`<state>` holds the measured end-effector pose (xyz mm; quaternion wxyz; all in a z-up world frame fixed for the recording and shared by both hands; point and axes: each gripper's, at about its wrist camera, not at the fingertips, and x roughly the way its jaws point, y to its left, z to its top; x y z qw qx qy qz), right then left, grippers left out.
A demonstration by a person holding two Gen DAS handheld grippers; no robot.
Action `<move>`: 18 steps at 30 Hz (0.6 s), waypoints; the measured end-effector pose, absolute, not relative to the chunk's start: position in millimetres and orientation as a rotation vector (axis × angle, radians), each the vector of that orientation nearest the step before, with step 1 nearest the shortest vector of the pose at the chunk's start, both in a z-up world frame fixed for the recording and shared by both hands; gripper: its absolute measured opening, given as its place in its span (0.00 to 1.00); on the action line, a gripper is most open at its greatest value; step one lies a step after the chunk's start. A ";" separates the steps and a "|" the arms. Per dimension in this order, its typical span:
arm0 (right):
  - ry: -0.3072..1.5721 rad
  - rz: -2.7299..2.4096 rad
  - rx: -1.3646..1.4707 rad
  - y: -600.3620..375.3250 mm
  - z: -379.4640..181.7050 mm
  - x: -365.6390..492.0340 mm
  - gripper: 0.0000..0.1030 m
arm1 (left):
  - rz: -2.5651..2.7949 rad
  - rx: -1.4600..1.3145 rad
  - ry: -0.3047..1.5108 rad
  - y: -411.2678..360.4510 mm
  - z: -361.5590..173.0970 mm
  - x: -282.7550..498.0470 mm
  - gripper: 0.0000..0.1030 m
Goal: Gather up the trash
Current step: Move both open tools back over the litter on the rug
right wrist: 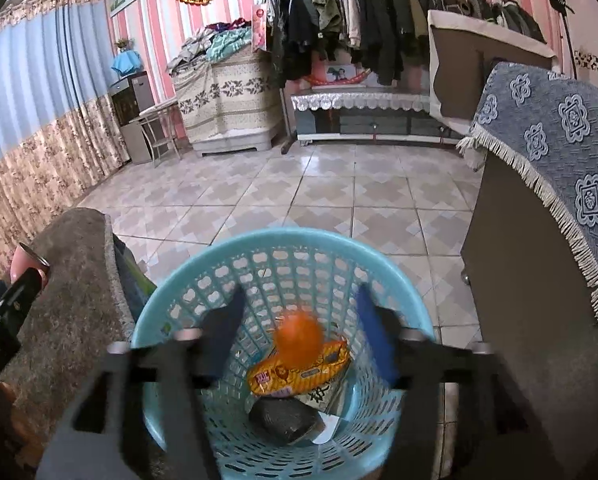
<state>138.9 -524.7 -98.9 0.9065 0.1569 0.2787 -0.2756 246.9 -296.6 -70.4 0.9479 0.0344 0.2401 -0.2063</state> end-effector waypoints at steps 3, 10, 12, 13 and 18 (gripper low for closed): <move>0.564 -0.589 0.312 -522.6 -96.4 136.7 0.77 | -0.408 0.060 0.490 -291.1 -69.7 249.5 0.93; 0.539 -0.615 0.298 -516.0 -91.6 133.5 0.91 | -0.398 0.067 0.461 -286.9 -62.0 243.4 0.93; 0.539 -0.613 0.286 -513.2 -90.0 135.7 0.92 | -0.396 0.064 0.457 -283.6 -58.6 241.4 0.94; 0.539 -0.610 0.278 -510.7 -89.4 136.5 0.92 | -0.393 0.061 0.455 -281.2 -56.8 240.3 0.95; 0.536 -0.576 0.248 -488.1 -83.0 144.2 0.93 | -0.376 0.032 0.442 -256.7 -39.9 237.4 0.95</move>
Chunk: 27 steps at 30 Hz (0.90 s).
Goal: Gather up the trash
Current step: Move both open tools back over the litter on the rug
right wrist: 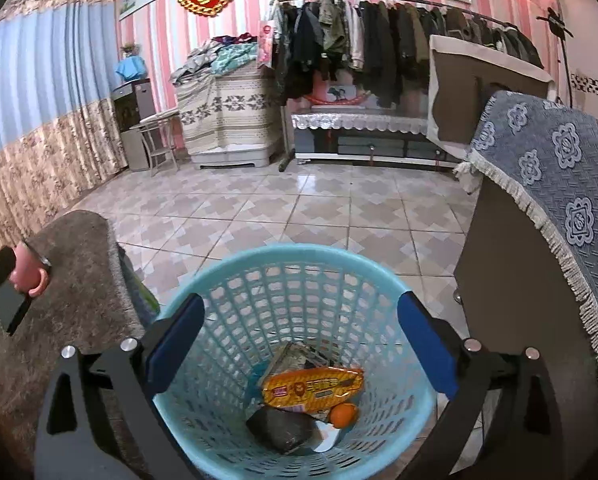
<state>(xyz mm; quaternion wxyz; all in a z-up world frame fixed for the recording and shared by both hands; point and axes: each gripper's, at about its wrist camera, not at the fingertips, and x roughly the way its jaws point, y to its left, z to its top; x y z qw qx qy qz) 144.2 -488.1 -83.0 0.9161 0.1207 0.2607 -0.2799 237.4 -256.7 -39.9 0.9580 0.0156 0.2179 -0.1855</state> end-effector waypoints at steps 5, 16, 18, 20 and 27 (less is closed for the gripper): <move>0.532 -0.535 0.216 -460.6 -75.2 154.8 0.95 | -0.320 0.053 0.427 -221.2 -30.1 233.0 0.95; 0.535 -0.340 0.134 -369.3 -65.8 185.0 0.95 | -0.137 0.067 0.439 -105.0 -24.4 229.0 0.95; 0.535 -0.300 0.127 -352.8 -65.2 189.6 0.95 | -0.106 0.066 0.448 -84.2 -26.2 230.1 0.95; 0.541 -0.269 0.124 -342.6 -65.1 193.8 0.95 | -0.073 0.064 0.458 -63.9 -29.7 229.0 0.95; 0.535 -0.163 0.082 -300.2 -48.8 216.5 0.95 | 0.061 0.038 0.489 13.0 -36.7 228.1 0.95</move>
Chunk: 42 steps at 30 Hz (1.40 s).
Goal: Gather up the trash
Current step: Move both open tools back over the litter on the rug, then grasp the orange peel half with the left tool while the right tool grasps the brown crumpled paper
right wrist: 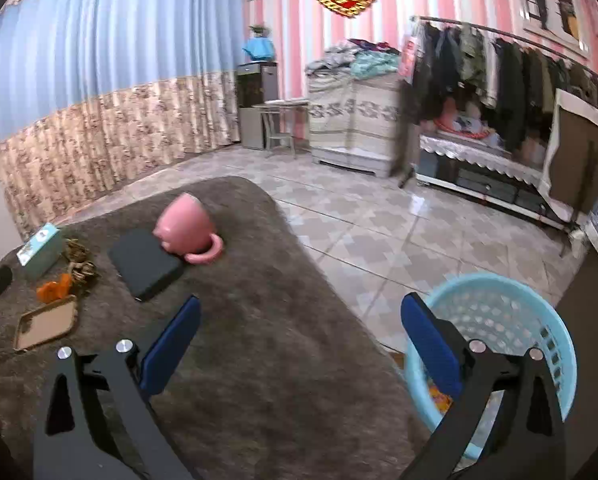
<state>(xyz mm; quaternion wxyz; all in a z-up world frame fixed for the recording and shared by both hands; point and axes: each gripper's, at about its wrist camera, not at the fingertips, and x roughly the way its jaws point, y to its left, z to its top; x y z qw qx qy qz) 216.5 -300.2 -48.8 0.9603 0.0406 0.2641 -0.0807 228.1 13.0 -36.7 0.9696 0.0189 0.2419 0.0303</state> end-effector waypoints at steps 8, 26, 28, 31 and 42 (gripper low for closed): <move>0.555 -0.010 -0.025 -242.1 -42.3 251.9 0.95 | 0.197 0.012 0.517 81.1 -49.0 229.2 0.95; 0.667 0.046 -0.072 -214.3 -94.8 311.7 0.95 | 0.132 -0.018 0.686 88.1 -106.8 314.9 0.93; 0.669 0.047 -0.056 -217.3 -95.8 312.8 0.95 | 0.116 -0.016 0.722 82.7 -113.2 329.5 0.86; 0.670 0.047 -0.055 -217.2 -94.9 314.5 0.95 | 0.064 -0.022 0.778 77.4 -126.2 344.7 0.62; 0.684 0.130 -0.093 -181.2 -104.6 316.8 0.95 | 0.150 -0.031 0.651 111.9 -103.0 305.7 0.31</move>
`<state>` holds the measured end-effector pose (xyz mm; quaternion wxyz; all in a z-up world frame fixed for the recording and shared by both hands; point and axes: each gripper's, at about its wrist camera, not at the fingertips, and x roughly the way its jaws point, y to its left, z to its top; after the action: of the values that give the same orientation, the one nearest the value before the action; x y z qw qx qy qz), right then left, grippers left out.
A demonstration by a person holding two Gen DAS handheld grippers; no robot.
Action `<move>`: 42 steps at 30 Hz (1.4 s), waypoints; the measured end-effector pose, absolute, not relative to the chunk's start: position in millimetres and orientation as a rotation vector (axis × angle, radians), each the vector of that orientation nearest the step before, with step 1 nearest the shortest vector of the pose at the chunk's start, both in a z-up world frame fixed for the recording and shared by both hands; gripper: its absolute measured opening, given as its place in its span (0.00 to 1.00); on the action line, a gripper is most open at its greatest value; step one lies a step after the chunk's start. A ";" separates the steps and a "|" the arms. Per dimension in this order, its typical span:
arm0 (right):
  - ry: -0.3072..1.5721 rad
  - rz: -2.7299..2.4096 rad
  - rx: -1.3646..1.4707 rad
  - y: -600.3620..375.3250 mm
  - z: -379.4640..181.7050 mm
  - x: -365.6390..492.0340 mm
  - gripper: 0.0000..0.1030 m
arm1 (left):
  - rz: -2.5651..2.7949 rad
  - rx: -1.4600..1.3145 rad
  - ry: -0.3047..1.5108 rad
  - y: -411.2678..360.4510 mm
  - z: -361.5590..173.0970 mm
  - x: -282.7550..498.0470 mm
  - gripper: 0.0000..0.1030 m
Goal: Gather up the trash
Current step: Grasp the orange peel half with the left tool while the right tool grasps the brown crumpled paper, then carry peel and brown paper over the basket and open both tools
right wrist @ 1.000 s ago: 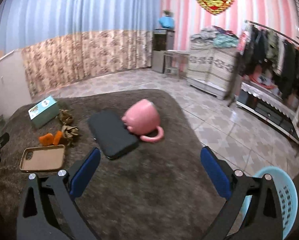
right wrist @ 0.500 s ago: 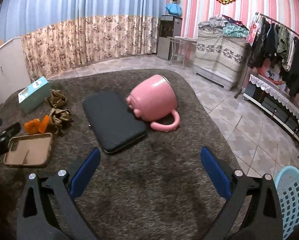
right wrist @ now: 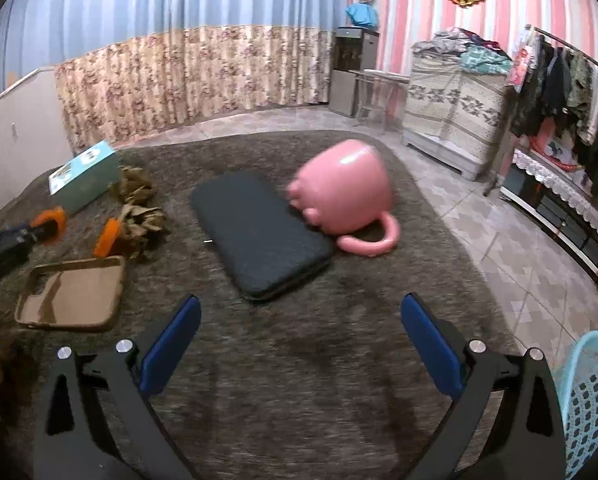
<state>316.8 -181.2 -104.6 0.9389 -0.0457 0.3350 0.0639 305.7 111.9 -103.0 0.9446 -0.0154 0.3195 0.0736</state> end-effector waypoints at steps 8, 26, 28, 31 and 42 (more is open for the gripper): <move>0.690 0.239 -0.147 -128.4 -104.8 332.7 0.95 | 0.354 -0.031 0.591 166.4 -102.7 280.3 0.31; 0.808 0.405 -0.155 -67.4 -123.6 395.3 0.43 | 0.325 -0.092 0.642 188.3 -114.5 296.3 0.31; 0.800 0.408 -0.165 -67.2 -121.6 391.4 0.36 | 0.323 -0.089 0.642 188.8 -114.3 296.1 0.31; 0.759 0.387 -0.156 -80.4 -110.2 377.0 0.22 | 0.320 -0.084 0.638 184.4 -114.9 293.8 0.31; 0.683 0.237 0.009 -184.8 -64.9 301.5 0.21 | 0.329 -0.071 0.639 181.3 -114.2 293.3 0.31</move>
<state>301.5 -184.8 -64.9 0.9355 0.0043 0.3339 0.1159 293.3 181.3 -114.2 0.9355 -0.0348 0.3124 0.1611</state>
